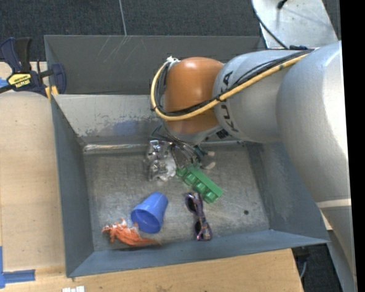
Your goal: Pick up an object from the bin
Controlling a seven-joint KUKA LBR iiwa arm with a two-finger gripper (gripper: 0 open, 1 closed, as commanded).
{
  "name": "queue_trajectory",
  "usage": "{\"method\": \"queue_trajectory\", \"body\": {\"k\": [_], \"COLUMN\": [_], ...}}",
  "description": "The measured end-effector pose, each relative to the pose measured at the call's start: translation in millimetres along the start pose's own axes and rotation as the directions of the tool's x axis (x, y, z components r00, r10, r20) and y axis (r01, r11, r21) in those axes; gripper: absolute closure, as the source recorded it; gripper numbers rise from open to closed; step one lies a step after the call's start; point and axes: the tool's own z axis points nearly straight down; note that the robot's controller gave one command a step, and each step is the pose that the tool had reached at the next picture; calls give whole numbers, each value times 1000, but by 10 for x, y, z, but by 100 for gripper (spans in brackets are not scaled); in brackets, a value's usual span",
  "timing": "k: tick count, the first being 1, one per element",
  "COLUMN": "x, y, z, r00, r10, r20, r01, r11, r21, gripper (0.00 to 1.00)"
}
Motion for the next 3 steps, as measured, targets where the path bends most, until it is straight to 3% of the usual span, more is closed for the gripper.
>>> {"method": "queue_trajectory", "body": {"k": [3], "x": [29], "y": [-8], "z": [-237], "r00": [1000], "r10": [-2], "r20": [-1], "r01": [2], "r11": [1000], "r21": [4], "gripper": [100]}}
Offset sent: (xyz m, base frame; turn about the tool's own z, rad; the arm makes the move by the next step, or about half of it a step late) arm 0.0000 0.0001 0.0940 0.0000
